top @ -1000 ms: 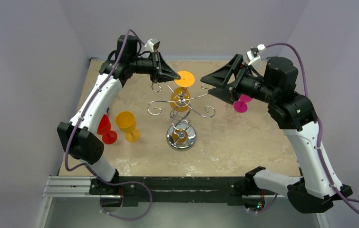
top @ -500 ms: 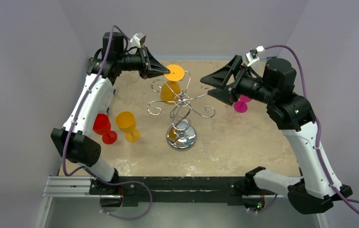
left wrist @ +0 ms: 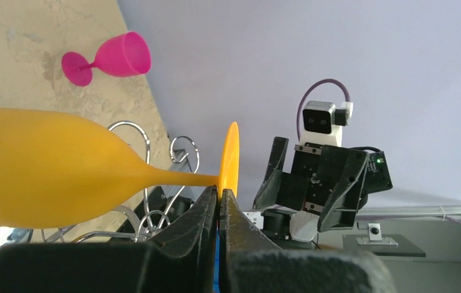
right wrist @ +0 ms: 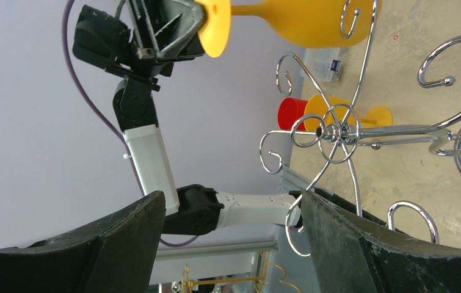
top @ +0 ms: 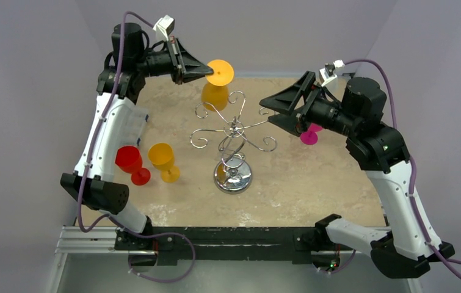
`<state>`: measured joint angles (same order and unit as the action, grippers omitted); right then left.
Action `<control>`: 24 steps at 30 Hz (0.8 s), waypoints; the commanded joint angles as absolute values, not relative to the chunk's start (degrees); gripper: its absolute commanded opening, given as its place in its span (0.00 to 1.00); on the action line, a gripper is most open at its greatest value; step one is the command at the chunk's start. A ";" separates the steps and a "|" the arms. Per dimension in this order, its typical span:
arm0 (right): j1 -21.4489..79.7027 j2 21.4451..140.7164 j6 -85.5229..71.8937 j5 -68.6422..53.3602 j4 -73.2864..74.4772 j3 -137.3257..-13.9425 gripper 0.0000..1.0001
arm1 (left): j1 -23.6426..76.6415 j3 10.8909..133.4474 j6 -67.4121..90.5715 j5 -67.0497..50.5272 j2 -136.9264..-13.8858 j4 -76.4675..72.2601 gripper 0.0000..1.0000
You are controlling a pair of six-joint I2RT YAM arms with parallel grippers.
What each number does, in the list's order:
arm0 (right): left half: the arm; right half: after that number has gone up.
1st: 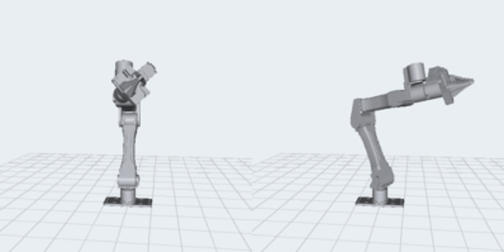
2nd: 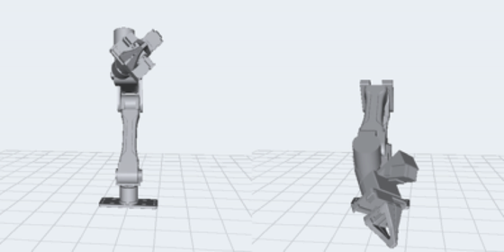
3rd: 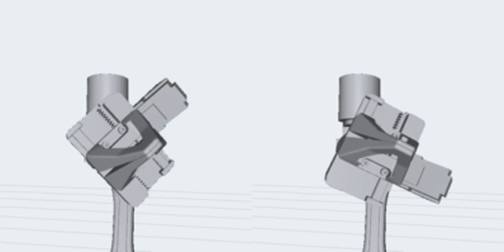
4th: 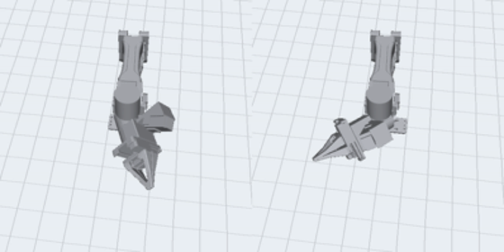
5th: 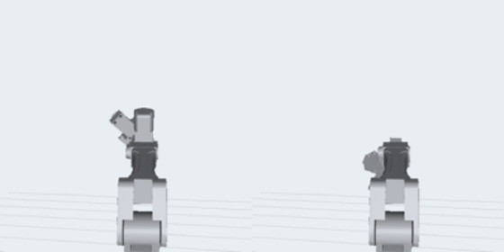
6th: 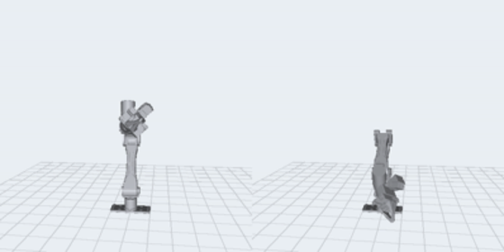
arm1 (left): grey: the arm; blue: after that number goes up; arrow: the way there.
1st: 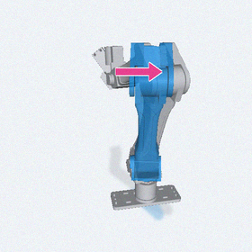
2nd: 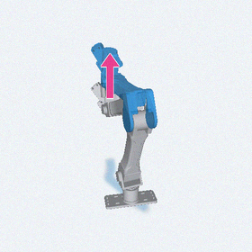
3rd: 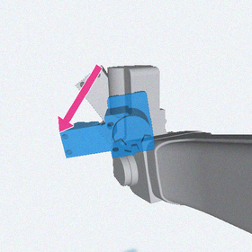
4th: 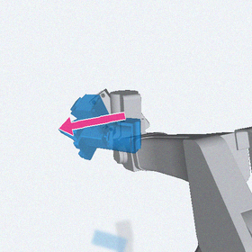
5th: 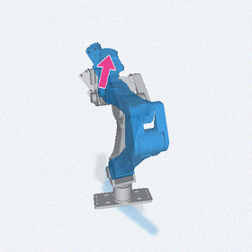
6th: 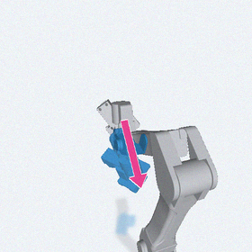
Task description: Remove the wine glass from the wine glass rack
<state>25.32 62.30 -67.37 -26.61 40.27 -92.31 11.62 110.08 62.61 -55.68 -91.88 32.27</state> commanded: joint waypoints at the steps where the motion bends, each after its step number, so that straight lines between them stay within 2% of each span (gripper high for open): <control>1: 25.05 62.05 -68.03 -26.99 37.97 -93.53 0.80 | 10.57 115.98 63.82 -56.67 -89.43 29.16 0.00; 15: 25.05 61.62 -68.38 -27.50 36.73 -92.72 0.80 | 7.56 119.26 71.31 -58.93 -87.76 20.63 0.00; 24: 25.05 62.10 -70.08 -29.09 27.58 -90.38 0.81 | 7.56 119.94 79.31 -60.76 -85.21 12.16 0.00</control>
<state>25.32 62.24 -68.36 -27.11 35.05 -90.89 7.88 116.95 74.04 -58.76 -88.23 19.77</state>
